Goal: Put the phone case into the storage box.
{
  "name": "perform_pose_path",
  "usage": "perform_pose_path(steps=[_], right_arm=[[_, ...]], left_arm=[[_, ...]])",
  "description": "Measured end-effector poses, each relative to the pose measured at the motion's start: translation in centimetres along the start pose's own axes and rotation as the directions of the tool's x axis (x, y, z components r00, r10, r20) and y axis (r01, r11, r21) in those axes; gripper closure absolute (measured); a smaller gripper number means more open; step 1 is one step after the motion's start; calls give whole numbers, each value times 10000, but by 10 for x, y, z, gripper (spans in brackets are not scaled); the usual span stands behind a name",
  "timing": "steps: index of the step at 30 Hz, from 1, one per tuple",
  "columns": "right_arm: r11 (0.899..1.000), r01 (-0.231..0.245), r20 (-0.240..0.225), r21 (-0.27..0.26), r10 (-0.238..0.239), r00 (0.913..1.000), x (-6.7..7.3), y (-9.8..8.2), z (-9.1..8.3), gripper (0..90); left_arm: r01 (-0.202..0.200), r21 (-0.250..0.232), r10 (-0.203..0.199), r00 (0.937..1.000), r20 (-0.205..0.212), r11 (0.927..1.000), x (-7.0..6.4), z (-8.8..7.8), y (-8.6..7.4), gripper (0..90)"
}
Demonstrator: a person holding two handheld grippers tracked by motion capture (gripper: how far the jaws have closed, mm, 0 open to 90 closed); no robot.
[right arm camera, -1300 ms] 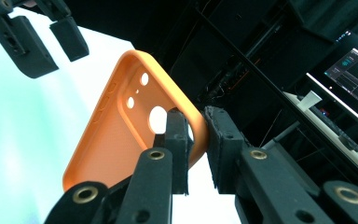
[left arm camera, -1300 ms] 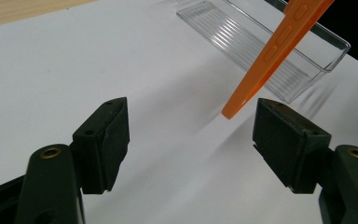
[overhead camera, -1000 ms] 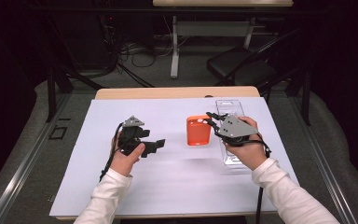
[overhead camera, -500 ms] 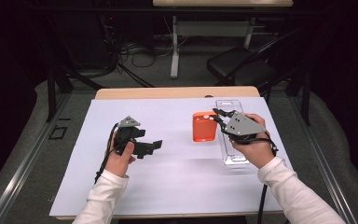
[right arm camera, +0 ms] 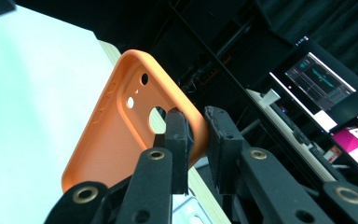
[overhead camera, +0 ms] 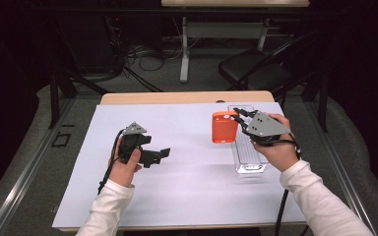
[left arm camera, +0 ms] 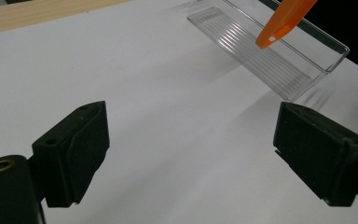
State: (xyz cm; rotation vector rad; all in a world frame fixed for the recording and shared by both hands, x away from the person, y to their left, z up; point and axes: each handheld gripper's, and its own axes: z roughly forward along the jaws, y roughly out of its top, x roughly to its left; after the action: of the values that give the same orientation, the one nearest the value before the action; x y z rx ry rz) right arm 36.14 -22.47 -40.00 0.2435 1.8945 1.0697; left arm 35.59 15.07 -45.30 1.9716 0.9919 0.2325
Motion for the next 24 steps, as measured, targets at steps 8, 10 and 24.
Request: perform_pose_path(steps=[8, 10, 24], right_arm=[[9996, -30, 268, 283, 22, 9996, -18, -8, 1, 800], [9996, -54, 350, 288, 44, 9994, -21, -9, 0, 800], [9978, 50, 642, 664, -93, 9979, -39, -19, 2, 801]], left_arm=[[48, -7, -49, 10000, -83, 10000, 5, 1, 0, 109], [86, -4, -86, 9999, -80, 10000, 6, 2, 0, 108], [260, -92, -259, 9997, 34, 9996, 10, 0, -2, 22]])
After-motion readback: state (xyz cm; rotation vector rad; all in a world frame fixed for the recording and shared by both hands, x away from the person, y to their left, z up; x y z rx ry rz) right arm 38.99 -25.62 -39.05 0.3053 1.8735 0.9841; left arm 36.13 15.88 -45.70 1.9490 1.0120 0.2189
